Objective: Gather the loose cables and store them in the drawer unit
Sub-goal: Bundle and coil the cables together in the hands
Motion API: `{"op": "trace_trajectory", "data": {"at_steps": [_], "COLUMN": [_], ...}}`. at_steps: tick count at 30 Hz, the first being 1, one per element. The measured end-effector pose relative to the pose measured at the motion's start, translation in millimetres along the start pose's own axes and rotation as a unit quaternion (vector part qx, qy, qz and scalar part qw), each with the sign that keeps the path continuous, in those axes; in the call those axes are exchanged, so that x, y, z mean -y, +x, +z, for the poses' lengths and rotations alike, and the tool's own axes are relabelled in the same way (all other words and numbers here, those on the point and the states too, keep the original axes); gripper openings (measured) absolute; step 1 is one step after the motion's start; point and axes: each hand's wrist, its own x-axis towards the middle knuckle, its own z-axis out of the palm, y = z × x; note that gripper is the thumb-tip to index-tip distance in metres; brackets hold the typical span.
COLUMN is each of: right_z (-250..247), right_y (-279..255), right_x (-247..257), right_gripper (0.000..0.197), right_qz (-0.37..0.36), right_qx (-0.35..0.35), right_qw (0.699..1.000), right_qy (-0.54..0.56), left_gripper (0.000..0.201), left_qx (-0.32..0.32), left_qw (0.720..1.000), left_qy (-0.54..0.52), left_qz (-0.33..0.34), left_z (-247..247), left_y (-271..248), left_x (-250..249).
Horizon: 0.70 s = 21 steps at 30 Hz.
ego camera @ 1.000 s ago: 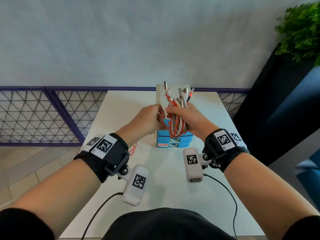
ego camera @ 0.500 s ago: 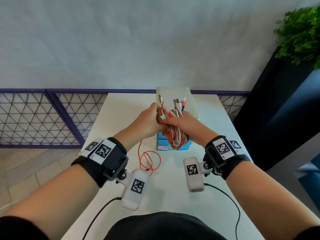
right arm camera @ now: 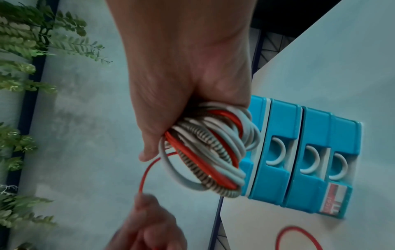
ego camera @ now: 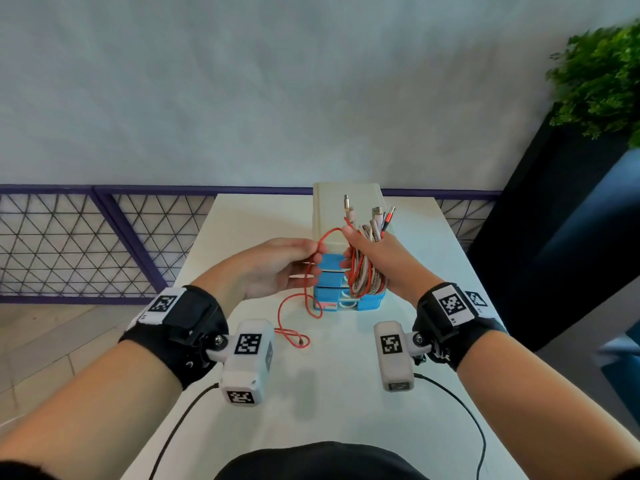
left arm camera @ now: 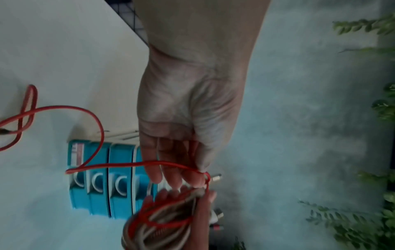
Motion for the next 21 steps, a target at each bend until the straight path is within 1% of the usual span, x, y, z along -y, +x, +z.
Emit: {"op": "trace_trajectory", "data": {"at_steps": [3, 6, 8, 9, 11, 13, 15, 16, 18, 19, 20, 21], "right_z": [9, 15, 15, 14, 12, 11, 11, 10, 5, 2, 0, -2], "right_y": [1, -2, -3, -2, 1, 7, 14, 18, 23, 25, 25, 25], "right_x": [1, 5, 7, 6, 5, 5, 7, 7, 9, 10, 12, 14], "right_gripper": [0.044, 0.048, 0.043, 0.036, 0.019, 0.009, 0.011, 0.013, 0.010, 0.008, 0.007, 0.007], "right_qz": [-0.003, 0.007, 0.011, 0.011, 0.008, 0.005, -0.015, -0.026, -0.041, -0.045, -0.047, -0.047], "right_qx": [0.028, 0.072, 0.091, 0.093, 0.060, -0.001, -0.047, -0.064, -0.087, -0.093, -0.093, -0.089], "right_qw": [1.000, 0.996, 0.993, 0.993, 0.997, 1.000, 0.998, 0.995, 0.990, 0.987, 0.986, 0.984], "right_qy": [-0.013, 0.049, 0.070, 0.074, 0.055, 0.027, 0.046, 0.068, 0.106, 0.121, 0.134, 0.144], "left_gripper": [0.017, 0.014, 0.014, 0.014, 0.016, 0.022, 0.030, 0.032, 0.029, 0.027, 0.026, 0.028], "left_qx": [-0.003, 0.001, 0.007, 0.009, 0.005, 0.011, 0.061, 0.101, 0.191, 0.235, 0.273, 0.298], "left_qw": [1.000, 0.999, 0.999, 0.998, 0.998, 0.996, 0.995, 0.991, 0.977, 0.966, 0.952, 0.935], "left_qy": [0.017, 0.036, 0.043, 0.048, 0.065, 0.083, 0.073, 0.062, 0.045, 0.059, 0.100, 0.164], "left_qz": [0.019, 0.029, 0.033, 0.032, 0.018, -0.009, -0.042, -0.056, -0.080, -0.089, -0.096, -0.101], "left_z": [17, 29, 32, 33, 35, 36, 33, 29, 19, 13, 8, 2], "left_y": [5, 9, 9, 10, 10, 10, 8, 6, 2, 0, -1, -1], "left_x": [-4, -5, -5, -5, -5, -4, -3, -1, 7, 12, 17, 22]}}
